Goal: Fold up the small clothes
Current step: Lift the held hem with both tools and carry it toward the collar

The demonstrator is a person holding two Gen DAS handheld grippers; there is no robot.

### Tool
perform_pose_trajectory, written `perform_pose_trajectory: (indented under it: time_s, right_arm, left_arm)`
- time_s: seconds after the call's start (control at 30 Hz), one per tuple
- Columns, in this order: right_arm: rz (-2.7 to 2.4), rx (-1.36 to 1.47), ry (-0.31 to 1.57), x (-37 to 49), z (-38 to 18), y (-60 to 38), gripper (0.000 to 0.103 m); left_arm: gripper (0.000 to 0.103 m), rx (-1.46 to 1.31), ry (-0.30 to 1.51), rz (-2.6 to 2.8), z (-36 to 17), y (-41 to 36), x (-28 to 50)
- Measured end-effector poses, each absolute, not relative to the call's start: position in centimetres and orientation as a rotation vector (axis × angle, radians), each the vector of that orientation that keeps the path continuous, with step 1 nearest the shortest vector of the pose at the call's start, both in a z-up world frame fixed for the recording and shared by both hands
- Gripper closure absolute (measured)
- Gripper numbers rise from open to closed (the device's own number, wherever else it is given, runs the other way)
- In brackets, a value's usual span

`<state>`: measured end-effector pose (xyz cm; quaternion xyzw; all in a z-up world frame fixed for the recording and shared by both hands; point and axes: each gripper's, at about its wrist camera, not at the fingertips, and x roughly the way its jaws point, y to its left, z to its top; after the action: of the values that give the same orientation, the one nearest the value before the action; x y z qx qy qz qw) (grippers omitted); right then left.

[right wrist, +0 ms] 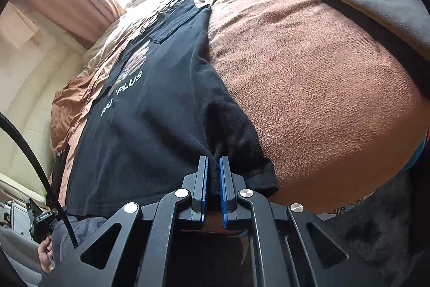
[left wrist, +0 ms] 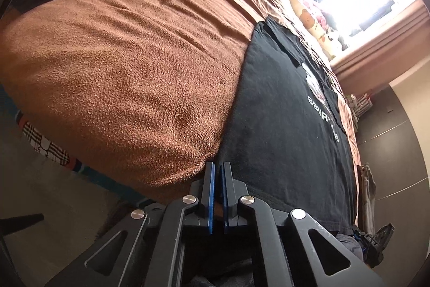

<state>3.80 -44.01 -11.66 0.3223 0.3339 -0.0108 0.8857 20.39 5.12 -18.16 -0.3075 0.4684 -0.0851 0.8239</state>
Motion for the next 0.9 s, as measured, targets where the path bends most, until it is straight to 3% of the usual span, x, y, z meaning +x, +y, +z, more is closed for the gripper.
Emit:
perform_pose_trajectory:
  time_s: [0.37, 0.47, 0.53, 0.6, 0.9]
  right_arm:
    - [0.054, 0.806, 0.667, 2.2, -13.8, -46.0, 0.096]
    - [0.049, 0.827, 0.654, 1.3, -13.9, -46.8, 0.084]
    - [0.038, 0.837, 0.628, 0.6, -13.8, -47.4, 0.069]
    - [0.020, 0.847, 0.598, -0.3, -13.9, -47.9, 0.047]
    - [0.075, 0.978, 0.566, -0.5, -16.8, -48.4, 0.047]
  left_arm:
    - [0.100, -0.696, 0.956, -0.224, -17.0, 5.8, 20.5]
    - [0.100, -0.696, 0.944, -0.226, -16.7, 5.9, 20.6]
    - [0.100, -0.688, 0.930, -0.222, -16.2, 5.9, 20.6]
    - [0.100, -0.686, 0.918, -0.219, -15.8, 5.9, 20.8]
    - [0.100, -0.687, 0.925, -0.210, -15.9, 6.0, 21.1]
